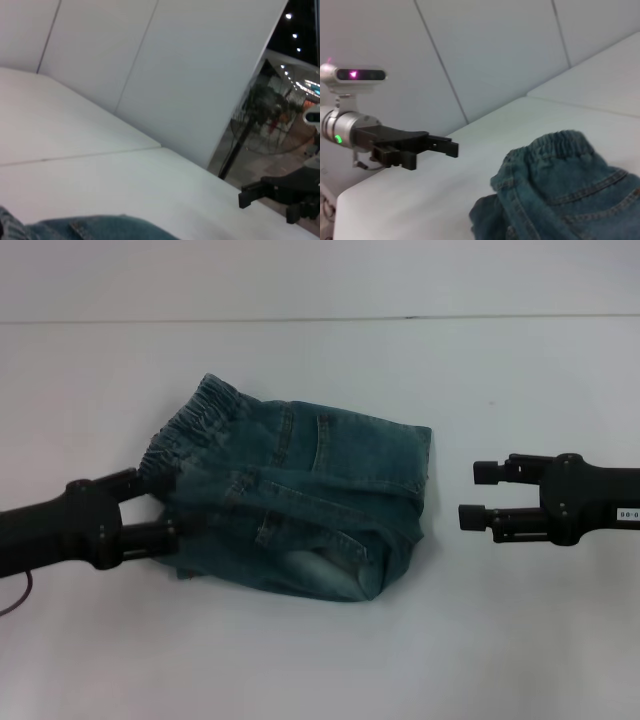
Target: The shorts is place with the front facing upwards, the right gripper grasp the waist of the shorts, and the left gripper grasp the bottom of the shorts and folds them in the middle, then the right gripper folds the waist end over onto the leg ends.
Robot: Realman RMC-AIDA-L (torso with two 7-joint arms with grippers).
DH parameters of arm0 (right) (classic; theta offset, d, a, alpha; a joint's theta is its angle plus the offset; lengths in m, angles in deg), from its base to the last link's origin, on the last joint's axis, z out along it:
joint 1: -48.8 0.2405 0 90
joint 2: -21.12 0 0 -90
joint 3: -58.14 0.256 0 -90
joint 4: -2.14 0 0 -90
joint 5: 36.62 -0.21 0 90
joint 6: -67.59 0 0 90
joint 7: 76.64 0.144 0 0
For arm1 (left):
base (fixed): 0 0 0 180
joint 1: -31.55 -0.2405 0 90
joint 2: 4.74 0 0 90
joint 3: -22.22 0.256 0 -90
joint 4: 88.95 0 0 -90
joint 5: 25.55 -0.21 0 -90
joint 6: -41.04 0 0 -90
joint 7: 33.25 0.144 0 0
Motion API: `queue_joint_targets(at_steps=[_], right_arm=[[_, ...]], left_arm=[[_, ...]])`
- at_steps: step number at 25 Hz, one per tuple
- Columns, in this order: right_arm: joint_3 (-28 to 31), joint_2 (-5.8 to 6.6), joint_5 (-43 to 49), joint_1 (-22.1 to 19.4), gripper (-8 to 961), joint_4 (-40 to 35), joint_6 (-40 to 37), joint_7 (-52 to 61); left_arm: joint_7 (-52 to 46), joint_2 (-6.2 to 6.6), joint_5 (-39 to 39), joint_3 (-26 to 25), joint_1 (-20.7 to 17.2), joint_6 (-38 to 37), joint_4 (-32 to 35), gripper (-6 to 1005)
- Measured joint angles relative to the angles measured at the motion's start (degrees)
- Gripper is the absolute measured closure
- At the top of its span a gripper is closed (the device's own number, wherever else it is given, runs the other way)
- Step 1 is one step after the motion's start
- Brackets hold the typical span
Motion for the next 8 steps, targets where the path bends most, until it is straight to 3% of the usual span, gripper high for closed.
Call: queue_joint_targets(at_steps=[8], right_arm=[[1.2,0.12,0.1,1.1,98,0.0,-0.8,0.6]], left_arm=[[-0.9,-0.01,0.6,-1.7,1.5,-0.1,-0.1,99]])
